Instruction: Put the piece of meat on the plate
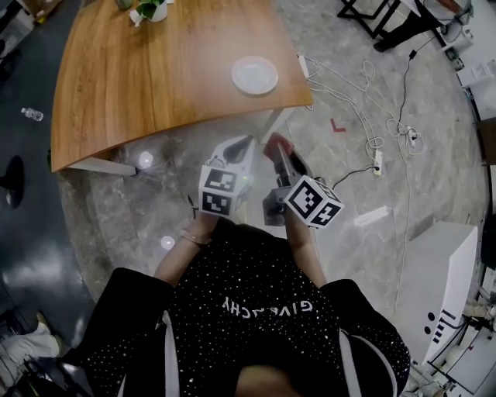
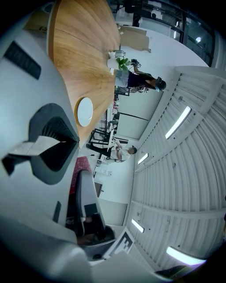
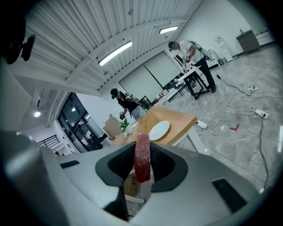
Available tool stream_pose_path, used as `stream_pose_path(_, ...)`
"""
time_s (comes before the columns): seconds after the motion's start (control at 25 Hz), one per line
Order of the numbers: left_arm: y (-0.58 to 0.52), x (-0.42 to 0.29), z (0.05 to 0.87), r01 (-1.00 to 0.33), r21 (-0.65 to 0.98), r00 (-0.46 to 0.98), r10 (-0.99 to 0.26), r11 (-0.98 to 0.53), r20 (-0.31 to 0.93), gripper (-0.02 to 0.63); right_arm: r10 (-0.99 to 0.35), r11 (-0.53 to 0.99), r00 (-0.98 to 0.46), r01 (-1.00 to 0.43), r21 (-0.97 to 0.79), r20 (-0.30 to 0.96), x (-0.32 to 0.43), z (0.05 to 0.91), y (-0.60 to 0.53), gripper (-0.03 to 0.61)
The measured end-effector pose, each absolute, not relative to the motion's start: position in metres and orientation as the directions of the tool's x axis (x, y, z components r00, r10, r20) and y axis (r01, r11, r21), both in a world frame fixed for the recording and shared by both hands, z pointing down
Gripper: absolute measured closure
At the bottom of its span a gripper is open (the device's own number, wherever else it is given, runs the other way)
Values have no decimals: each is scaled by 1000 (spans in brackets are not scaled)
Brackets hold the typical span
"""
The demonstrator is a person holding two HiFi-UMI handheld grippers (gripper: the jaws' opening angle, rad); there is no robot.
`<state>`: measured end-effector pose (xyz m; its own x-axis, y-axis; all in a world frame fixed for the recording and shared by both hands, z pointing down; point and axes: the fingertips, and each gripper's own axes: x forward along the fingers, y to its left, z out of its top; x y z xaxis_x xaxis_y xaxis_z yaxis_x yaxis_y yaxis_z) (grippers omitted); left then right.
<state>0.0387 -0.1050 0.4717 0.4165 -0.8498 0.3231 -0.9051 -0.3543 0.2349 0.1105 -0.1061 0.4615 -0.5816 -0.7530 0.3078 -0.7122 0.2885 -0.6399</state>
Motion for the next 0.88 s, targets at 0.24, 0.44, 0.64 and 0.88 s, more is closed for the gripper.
stream_pose_path(0.24, -141, 36, 471, -903, 242, 420, -848, -355, 323, 603, -743, 294, -589, -713, -636, 317, 105, 462, -139, 480)
stream_pose_path(0.44, -180, 29, 471, -903, 241, 421, -846, -356, 327, 603, -740, 289, -591, -711, -640, 322, 96, 464, -177, 480)
stream_pose_path(0.64, -221, 18, 475, -908, 246, 410, -845, -340, 343, 603, -725, 285, -598, -711, -643, 340, 86, 469, -216, 480)
stream_pose_path(0.88, -263, 9, 476, -904, 261, 415, -837, -337, 356, 603, -717, 258, -591, -718, -647, 371, 79, 474, -257, 480)
